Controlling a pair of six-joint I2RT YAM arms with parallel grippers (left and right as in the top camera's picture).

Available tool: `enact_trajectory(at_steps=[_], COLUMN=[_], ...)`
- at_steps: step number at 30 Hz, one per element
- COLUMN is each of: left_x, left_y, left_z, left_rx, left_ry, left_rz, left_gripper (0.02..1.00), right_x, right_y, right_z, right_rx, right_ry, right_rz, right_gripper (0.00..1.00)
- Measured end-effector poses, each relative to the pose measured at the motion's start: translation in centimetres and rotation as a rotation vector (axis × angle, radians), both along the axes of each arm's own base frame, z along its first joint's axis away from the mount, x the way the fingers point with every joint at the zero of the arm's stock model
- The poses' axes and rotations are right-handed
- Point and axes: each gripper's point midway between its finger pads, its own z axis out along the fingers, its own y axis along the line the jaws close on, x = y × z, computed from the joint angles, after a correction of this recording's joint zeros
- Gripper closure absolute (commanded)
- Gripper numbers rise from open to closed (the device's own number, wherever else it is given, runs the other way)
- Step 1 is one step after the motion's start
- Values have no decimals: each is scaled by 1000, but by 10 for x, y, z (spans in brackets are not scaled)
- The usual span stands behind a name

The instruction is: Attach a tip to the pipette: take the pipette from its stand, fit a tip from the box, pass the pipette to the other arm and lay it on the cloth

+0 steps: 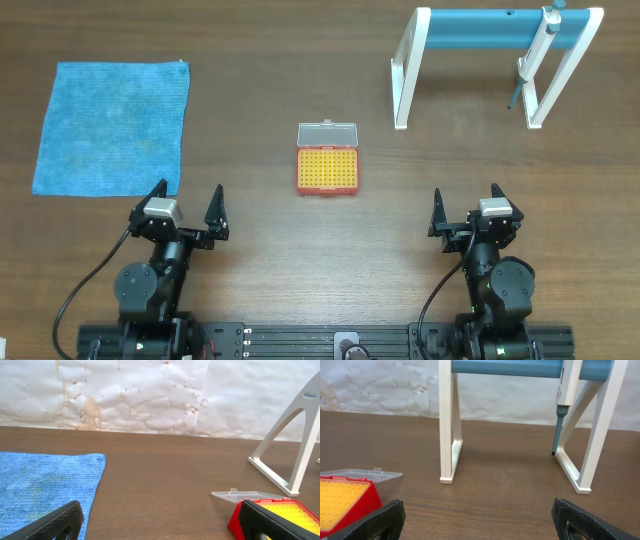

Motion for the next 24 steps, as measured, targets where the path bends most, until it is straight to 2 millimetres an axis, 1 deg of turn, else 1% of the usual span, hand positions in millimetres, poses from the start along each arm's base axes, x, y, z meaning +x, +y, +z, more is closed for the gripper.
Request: enact_trajectory(at_steps=[1, 2, 3, 5, 24], left_x=[0, 0, 0, 0, 0], left_y=[0, 2, 3, 3, 3], left_z=[0, 0, 0, 0, 0], left_rx=[0, 0, 0, 0, 0], left_ry=[0, 0, 0, 0, 0], left_rz=[0, 7, 11, 13, 13], left_gripper=[20, 20, 20, 20, 20], right_x=[1, 4, 4, 4, 4], right_y=[-2, -16, -26, -32, -34], right_z=[3, 11, 10, 6, 6], right_rx=[0, 1, -2, -5, -6], right_ry=[-15, -67, -71, -65, -65], right_rz=[-8, -74, -123, -157, -164], right_gripper=[38, 38, 38, 38, 38])
